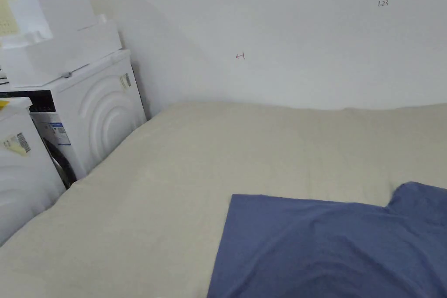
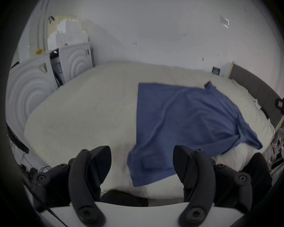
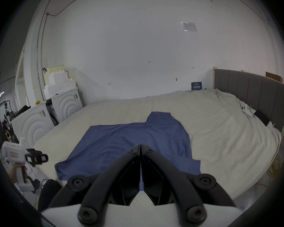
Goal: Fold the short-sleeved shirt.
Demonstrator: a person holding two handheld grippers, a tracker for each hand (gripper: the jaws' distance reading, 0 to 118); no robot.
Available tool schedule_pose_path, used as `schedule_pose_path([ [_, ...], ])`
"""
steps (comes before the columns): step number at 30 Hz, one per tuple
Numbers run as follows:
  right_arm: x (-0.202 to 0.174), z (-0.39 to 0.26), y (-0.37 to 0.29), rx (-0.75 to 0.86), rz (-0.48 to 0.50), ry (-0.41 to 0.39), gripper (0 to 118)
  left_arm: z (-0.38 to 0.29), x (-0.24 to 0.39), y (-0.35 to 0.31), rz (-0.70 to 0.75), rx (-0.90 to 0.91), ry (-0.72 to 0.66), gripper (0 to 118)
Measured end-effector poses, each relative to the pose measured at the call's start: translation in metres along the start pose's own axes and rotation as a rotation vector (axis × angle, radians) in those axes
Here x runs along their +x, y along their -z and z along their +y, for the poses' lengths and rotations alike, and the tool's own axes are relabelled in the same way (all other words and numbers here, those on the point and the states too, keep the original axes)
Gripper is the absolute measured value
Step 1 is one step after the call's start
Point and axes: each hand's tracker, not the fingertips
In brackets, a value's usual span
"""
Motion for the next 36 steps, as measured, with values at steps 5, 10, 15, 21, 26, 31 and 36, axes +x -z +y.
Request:
schedule_pose_path([
  [5,0.003,-0.007,0.005,-0.037,-0.006,0.014,0,-0.011,0.006,0.048,-0.016,-0.185,0.062,83],
  [10,0.008,-0.011,0.003,-0.056,-0.023,0.012,0,-0.013,0.008,0.064,-0.018,-0.203,0.072,82],
  [15,0.015,-0.018,0.004,-0.082,-0.052,0.039,0,-0.018,0.006,0.076,-0.042,-0.252,0.035,62],
  [21,0.024,-0.028,0.002,-0.112,-0.081,0.057,0,-0.015,0.007,0.077,-0.039,-0.257,0.068,16],
  [26,0.045,-0.046,0.012,-0.255,-0.229,-0.009,26,-0.016,0.004,0.076,-0.056,-0.259,0.023,14],
  [31,0.082,-0.078,0.054,-0.481,-0.304,-0.046,62,-0.017,0.007,0.081,-0.043,-0.267,0.041,14],
  [36,0.102,-0.096,0.094,-0.582,-0.287,0.012,62,-0.017,0.005,0.082,-0.045,-0.271,0.026,14],
])
